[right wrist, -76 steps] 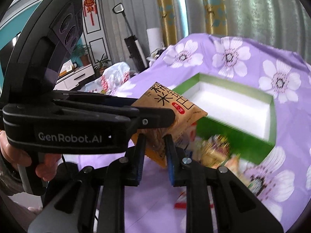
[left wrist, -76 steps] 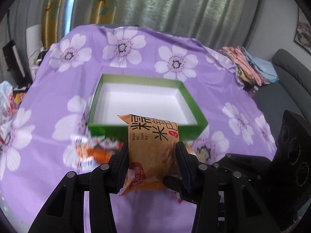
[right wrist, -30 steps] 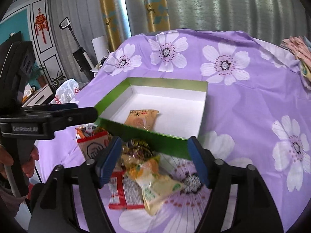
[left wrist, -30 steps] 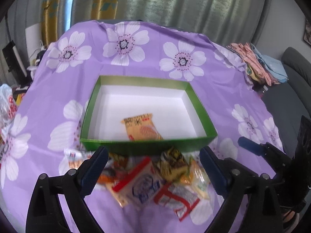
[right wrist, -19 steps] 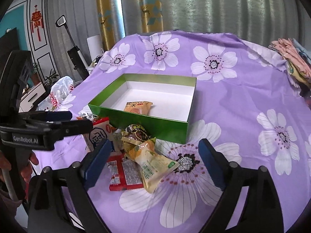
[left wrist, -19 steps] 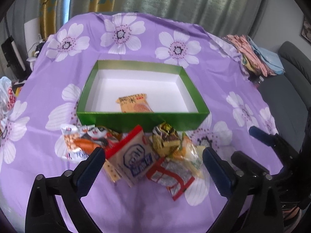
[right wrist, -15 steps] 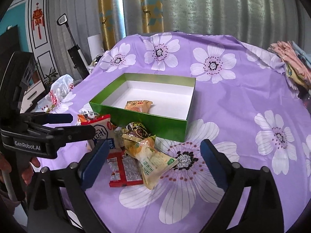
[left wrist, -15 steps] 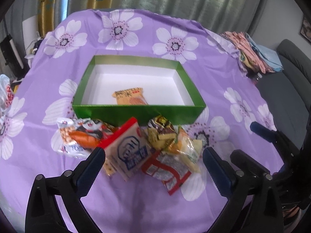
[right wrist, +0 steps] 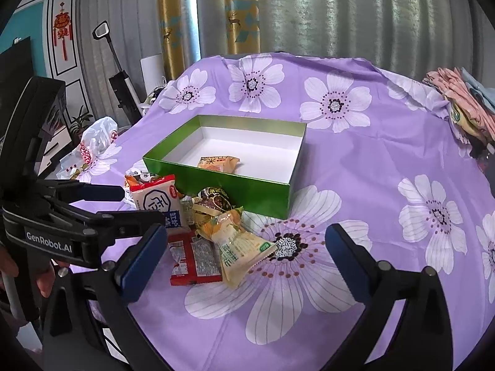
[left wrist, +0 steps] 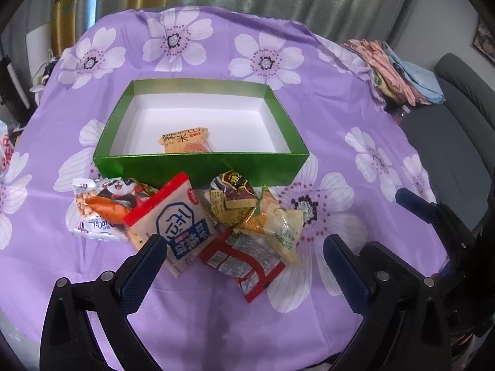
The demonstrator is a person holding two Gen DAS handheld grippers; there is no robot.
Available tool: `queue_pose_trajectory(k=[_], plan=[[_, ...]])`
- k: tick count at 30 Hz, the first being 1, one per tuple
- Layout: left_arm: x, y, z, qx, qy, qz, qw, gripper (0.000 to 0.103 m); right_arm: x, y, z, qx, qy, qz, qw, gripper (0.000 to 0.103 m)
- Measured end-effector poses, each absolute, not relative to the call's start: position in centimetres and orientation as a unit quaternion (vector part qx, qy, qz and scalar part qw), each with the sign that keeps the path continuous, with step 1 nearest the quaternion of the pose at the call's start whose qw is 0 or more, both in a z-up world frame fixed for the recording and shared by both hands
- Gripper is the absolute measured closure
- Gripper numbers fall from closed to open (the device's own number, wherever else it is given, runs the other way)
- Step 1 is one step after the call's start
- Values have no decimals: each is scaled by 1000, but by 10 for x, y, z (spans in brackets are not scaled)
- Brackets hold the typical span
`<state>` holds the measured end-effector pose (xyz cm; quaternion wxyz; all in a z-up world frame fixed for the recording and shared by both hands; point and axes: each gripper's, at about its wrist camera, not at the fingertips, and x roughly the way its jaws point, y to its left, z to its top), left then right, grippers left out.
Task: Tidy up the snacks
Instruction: 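Withdraw the left gripper from the box back toward the snack pile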
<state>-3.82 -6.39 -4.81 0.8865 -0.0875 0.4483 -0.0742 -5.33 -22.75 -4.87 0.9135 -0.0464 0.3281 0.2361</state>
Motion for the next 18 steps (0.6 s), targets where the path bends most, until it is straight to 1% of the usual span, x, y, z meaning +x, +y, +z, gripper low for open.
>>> queue_pose_trajectory(k=[8,18], plan=[[-33,-78,-57,-76,461,-81,881,2,-48,-236,-61,-31,347,237,907,0],[-26,-88,-76,-63,478,-97,871,2,-36,-245,-99,-12,402,255,879,0]])
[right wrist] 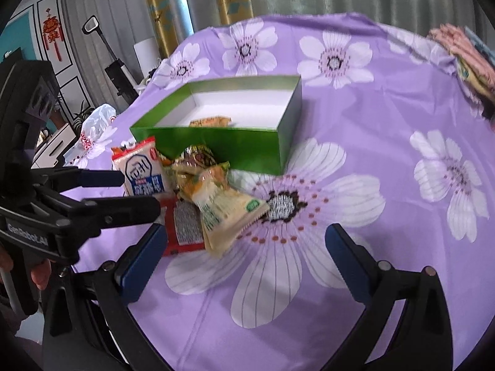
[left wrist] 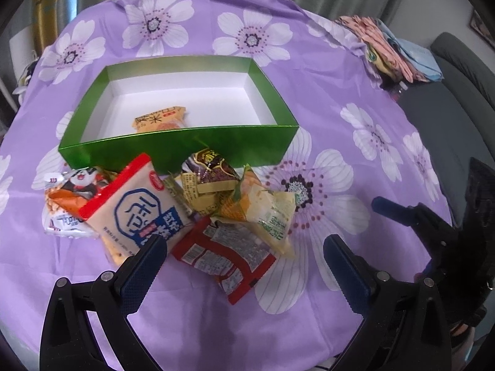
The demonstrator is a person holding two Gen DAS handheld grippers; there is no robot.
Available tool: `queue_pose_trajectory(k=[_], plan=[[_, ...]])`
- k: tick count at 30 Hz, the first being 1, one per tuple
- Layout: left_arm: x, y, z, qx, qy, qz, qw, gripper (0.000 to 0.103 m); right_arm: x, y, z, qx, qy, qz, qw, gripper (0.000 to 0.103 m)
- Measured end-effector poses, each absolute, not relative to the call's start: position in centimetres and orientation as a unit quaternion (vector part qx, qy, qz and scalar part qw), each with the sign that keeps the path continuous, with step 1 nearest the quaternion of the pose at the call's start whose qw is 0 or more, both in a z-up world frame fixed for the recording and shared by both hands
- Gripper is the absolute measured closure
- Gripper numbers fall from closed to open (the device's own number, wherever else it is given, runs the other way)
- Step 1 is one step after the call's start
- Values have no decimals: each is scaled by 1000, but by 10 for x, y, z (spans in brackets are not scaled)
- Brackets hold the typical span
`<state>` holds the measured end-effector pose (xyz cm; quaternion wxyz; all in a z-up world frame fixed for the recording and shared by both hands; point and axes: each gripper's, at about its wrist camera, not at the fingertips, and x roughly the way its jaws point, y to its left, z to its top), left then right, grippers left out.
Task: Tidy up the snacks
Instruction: 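Withdraw the left gripper from the box back toward the snack pile, then grasp the pale green-labelled snack bag with the right gripper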
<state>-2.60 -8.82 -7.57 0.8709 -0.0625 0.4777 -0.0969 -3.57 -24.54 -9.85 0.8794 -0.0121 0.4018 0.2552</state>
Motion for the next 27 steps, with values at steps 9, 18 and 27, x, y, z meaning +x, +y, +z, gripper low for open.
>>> queue_pose_trajectory(k=[9,18,27], plan=[[-14,-91,-90,-65,463,-130,875,2,-28,-238,-128,27,433,292,852,5],[8,-95,-105,-76,460,-160,870,10,-20,-228,-143,54,445,312,838,24],[18,-91,-113,-96,468,-179,860,21,-14,-224,-148,55,443,320,836,36]])
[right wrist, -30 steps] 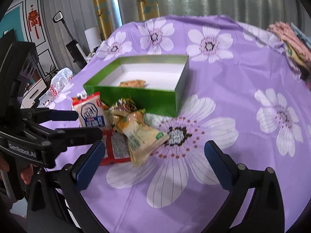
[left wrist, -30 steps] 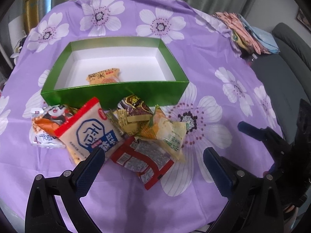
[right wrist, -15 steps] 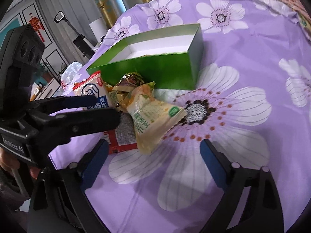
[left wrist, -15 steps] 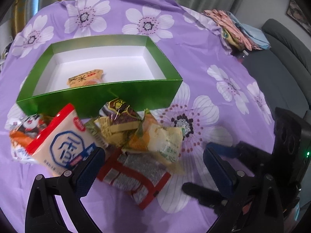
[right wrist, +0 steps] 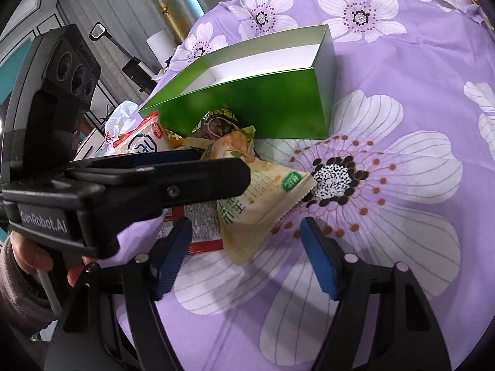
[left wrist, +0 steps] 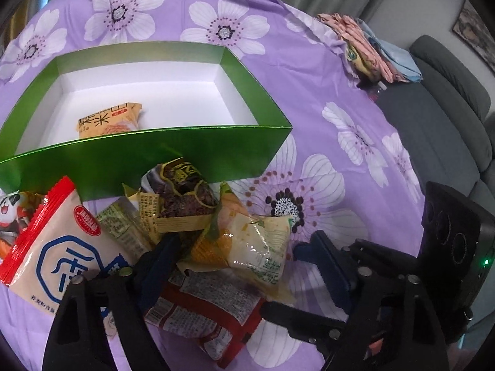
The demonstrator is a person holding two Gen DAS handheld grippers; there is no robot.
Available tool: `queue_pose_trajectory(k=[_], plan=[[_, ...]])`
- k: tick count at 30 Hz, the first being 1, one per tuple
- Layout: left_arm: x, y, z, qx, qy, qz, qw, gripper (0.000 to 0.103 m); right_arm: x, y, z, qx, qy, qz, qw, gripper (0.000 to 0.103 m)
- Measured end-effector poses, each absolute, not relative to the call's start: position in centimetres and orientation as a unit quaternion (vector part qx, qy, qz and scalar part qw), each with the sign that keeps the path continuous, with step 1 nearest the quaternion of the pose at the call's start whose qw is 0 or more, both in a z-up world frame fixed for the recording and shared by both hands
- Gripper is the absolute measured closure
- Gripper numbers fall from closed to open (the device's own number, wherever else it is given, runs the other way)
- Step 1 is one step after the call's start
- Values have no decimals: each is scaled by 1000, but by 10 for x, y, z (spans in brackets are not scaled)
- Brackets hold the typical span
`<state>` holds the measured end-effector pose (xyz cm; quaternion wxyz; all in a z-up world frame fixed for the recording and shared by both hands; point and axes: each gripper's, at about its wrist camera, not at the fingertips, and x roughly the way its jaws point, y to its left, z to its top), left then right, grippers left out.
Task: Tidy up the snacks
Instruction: 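Grasp the pale green-labelled snack bag with the right gripper, then carry the pale bag into the green box and open the right gripper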
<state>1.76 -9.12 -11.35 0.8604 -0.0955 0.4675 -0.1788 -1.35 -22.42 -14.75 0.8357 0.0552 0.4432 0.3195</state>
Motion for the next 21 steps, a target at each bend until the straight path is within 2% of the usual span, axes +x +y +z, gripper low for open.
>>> queue_pose_trajectory(k=[2,4,7,10,12,15,21], plan=[[19,-90,-115,-96,471,-178,859,27,-12,-221,-148,53,443,322,835,41],[19,-91,-116,-93,473,-178,858,41,-10,-221,-148,52,443,324,834,45],[21,-92,-116,-94,476,-185,854,52,-8,-219,-149,47,444,321,835,52],[23,-97,-115,-85,476,-184,856,55,-7,-220,-150,42,444,314,838,65],[24,-99,-114,-82,477,-189,855,59,-7,-222,-150,44,444,314,838,68],[23,-104,-114,-76,478,-204,851,70,-7,-222,-150,37,442,311,840,73],[16,-107,-106,-76,471,-217,852,70,-13,-224,-142,30,433,309,846,77]])
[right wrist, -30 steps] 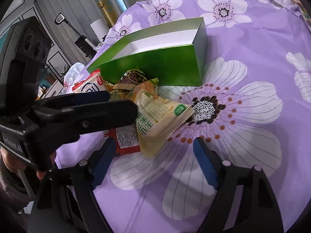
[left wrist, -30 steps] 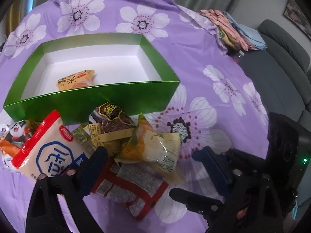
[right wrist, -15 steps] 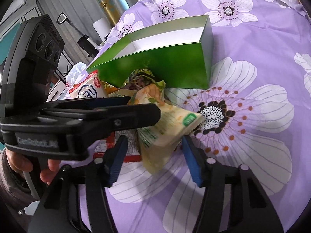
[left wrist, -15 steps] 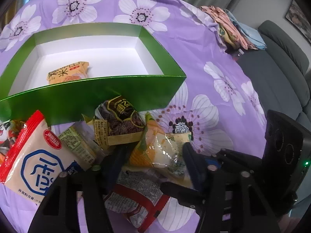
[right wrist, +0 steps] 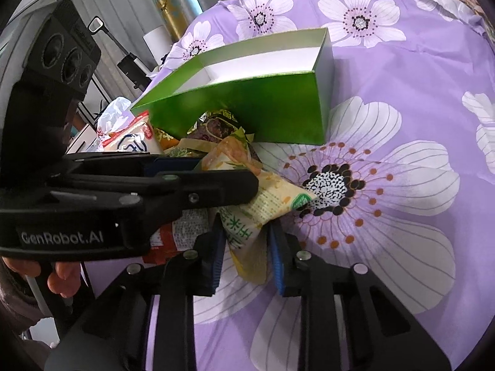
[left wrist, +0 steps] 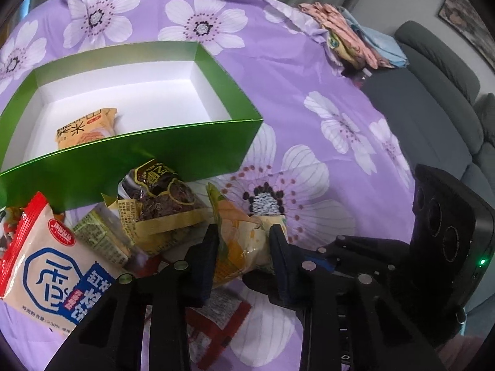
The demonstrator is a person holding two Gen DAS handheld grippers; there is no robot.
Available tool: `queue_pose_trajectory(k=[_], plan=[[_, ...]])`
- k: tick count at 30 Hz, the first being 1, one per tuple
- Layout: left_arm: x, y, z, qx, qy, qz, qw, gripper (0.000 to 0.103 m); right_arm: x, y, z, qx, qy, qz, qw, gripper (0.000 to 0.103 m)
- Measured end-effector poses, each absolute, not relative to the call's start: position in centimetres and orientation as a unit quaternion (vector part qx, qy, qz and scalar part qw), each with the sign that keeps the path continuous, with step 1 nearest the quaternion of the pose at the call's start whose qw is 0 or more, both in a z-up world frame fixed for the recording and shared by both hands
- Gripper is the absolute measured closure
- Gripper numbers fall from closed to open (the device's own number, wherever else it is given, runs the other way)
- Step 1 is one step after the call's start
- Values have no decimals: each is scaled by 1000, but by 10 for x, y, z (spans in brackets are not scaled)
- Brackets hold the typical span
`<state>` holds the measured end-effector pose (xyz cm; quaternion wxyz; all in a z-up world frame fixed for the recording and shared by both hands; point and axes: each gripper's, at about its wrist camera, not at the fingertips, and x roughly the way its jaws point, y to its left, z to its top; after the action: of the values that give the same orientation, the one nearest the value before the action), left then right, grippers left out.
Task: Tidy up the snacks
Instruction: 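Carry the pale bag into the green box and open the right gripper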
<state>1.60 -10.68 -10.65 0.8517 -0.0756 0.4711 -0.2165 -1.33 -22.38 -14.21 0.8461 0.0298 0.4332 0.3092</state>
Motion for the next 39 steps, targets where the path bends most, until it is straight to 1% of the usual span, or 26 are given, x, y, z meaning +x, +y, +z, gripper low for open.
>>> queue_pose_trajectory(k=[10,18,25,30,31,32,33,34,35,39], plan=[[7,-105,-67,-76,428,-227,872,70,-20,-222,-105,11,395,310,865,77],[35,-76,-31,-82,385,-193,899,70,19,-196,-71,-14,351,331,876,77],[70,-47,-31,-99,382,-151,906,70,62,-164,-64,-29,346,341,873,76],[91,-39,-39,-103,387,-121,908,70,87,-146,-67,-34,357,330,873,73],[95,-37,-40,-105,388,-113,909,67,91,-144,-69,-36,359,327,873,71],[97,-35,-41,-106,389,-107,909,62,93,-142,-70,-40,359,321,875,66],[100,-33,-43,-108,389,-99,909,40,94,-142,-71,-43,357,312,880,57],[101,-29,-44,-112,390,-86,910,16,94,-142,-72,-45,356,304,883,53],[100,-25,-44,-115,388,-79,911,10,95,-145,-73,-43,356,298,884,48],[91,-9,-41,-128,380,-63,914,9,92,-163,-75,-18,364,288,886,47]])
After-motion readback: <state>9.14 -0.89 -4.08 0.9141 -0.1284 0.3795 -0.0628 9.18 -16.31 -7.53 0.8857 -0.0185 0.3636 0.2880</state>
